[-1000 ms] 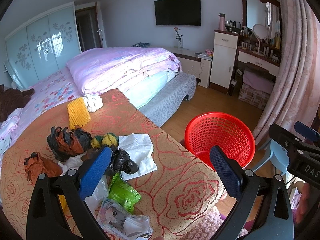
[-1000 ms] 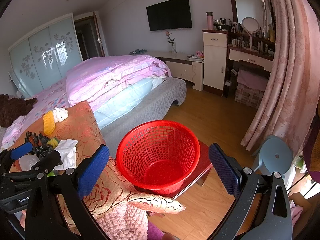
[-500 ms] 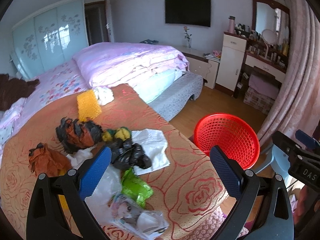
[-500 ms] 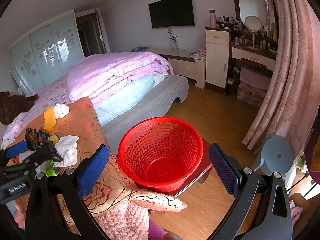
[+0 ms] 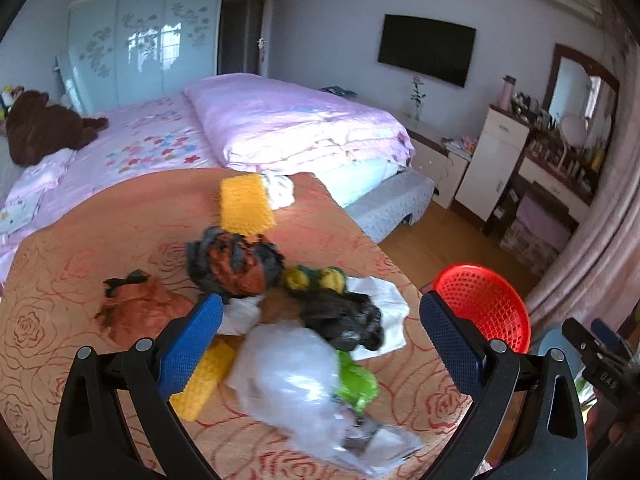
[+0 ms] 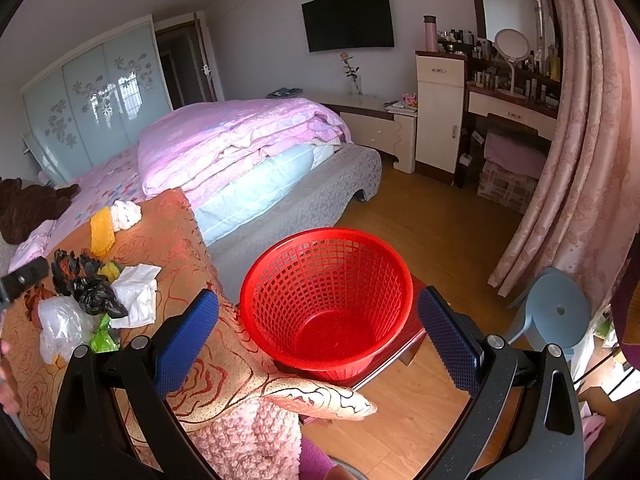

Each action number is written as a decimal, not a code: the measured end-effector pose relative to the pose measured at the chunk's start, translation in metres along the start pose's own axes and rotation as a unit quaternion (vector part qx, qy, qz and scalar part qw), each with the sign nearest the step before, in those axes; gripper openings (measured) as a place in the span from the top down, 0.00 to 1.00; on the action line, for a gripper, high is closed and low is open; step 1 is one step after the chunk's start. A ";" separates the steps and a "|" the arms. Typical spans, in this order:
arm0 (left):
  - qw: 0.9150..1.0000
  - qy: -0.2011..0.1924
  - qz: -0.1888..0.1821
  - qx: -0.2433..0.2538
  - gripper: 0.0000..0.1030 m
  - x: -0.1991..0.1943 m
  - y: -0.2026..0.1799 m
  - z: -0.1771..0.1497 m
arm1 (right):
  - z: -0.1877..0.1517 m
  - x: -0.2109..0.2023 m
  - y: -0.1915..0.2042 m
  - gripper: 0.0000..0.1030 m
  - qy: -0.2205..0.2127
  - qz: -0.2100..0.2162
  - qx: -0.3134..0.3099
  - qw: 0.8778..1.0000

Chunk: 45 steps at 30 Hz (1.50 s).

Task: Collect trash
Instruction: 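Grasp the clear plastic bag with the left gripper while the right gripper grasps the white snack wrapper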

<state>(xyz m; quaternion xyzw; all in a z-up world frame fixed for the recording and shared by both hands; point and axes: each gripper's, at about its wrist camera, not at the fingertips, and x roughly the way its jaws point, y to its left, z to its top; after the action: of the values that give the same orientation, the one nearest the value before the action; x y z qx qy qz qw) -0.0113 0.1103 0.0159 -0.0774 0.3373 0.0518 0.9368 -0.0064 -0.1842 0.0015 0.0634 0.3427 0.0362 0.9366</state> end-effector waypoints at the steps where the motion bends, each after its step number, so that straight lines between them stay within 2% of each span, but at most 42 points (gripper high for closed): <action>1: 1.000 0.000 0.001 -0.002 0.08 -0.001 0.003 0.000 | 0.000 0.000 0.001 0.06 0.001 0.001 -0.001 1.000; 5: 1.000 0.010 0.000 -0.002 0.09 0.002 0.008 -0.006 | 0.000 0.001 0.002 0.06 0.004 0.005 -0.004 1.000; 8: 1.000 0.025 -0.004 0.008 0.16 0.008 0.008 -0.016 | 0.001 0.001 0.002 0.06 0.006 0.007 -0.006 1.000; 11: 0.999 0.046 -0.007 0.015 0.28 0.015 0.007 -0.025 | 0.000 0.003 0.004 0.06 0.010 0.010 -0.010 1.000; 13: 0.998 0.057 -0.008 0.014 0.43 0.020 0.008 -0.031 | -0.001 0.004 0.006 0.06 0.015 0.016 -0.013 1.000; 16: 0.998 0.060 -0.006 0.008 0.54 0.023 0.014 -0.035 | -0.002 0.005 0.011 0.06 0.024 0.029 -0.024 0.999; 19: 0.998 0.055 -0.009 0.005 0.59 0.022 0.019 -0.037 | -0.005 0.006 0.022 0.06 0.031 0.043 -0.042 0.998; 25: 0.999 0.042 -0.013 0.006 0.63 0.013 0.021 -0.039 | -0.013 0.007 0.062 0.06 0.057 0.115 -0.098 0.987; 28: 1.000 0.029 -0.012 0.004 0.63 0.004 0.024 -0.034 | -0.018 0.009 0.085 0.06 0.079 0.167 -0.132 0.974; 31: 1.000 0.013 -0.006 -0.004 0.63 -0.007 0.030 -0.028 | -0.024 0.009 0.108 0.06 0.085 0.200 -0.176 0.960; 39: 1.000 -0.012 0.011 -0.026 0.63 -0.024 0.046 -0.018 | -0.043 0.013 0.159 0.08 0.098 0.243 -0.254 0.931; 45: 0.999 -0.018 0.016 -0.035 0.63 -0.028 0.052 -0.017 | -0.054 0.019 0.180 0.23 0.113 0.255 -0.288 0.916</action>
<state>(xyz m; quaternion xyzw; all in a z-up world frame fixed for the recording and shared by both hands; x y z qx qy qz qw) -0.0509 0.1567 0.0147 -0.1037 0.3200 0.0798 0.9384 -0.0310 0.0013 -0.0258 -0.1287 0.3933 0.3780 0.8281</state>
